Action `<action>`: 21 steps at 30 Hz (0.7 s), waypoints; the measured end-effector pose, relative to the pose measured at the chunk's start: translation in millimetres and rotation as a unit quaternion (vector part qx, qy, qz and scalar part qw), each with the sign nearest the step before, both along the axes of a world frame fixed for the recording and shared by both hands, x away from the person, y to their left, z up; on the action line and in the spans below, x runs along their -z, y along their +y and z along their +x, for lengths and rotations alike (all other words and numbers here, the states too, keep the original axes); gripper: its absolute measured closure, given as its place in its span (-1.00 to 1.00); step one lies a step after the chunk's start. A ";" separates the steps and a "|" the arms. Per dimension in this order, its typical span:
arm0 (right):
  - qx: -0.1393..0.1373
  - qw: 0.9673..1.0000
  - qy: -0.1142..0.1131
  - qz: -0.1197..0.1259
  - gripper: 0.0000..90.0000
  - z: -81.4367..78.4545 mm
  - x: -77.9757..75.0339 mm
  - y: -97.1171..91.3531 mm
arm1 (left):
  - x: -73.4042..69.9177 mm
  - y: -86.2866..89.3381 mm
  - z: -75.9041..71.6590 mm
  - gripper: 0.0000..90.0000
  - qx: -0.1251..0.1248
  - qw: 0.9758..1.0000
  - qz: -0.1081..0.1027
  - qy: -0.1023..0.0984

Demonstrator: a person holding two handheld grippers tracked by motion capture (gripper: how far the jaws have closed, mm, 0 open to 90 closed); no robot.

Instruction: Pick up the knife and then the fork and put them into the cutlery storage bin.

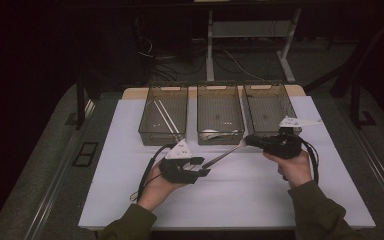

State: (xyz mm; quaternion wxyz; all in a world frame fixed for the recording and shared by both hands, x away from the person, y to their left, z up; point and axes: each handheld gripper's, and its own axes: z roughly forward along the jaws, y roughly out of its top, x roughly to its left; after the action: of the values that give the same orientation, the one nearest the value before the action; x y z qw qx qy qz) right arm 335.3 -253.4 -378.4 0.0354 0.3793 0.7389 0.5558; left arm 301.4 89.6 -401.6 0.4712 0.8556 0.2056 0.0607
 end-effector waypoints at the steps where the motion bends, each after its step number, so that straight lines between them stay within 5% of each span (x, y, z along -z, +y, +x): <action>1: 0.007 1.000 -0.002 -0.002 0.93 0.2 -1.6 -4.1 | 0.9 3.4 -1.0 0.12 -0.002 1.000 -0.002 0.002; 15: 0.096 0.995 -0.032 -0.006 0.93 7.6 -26.2 -65.1 | 13.9 44.8 -16.7 -0.32 -0.015 1.000 -0.015 0.019; 21: 0.139 0.989 -0.045 -0.012 0.93 11.3 -35.7 -89.8 | 16.3 58.1 -19.3 -0.50 -0.036 0.999 -0.015 0.016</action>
State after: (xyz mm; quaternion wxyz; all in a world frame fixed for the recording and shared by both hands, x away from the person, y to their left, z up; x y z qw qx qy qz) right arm 346.6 -343.1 -342.7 0.1500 0.4522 0.6836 0.5529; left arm 282.1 147.6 -417.9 0.4779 0.8415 0.2443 0.0612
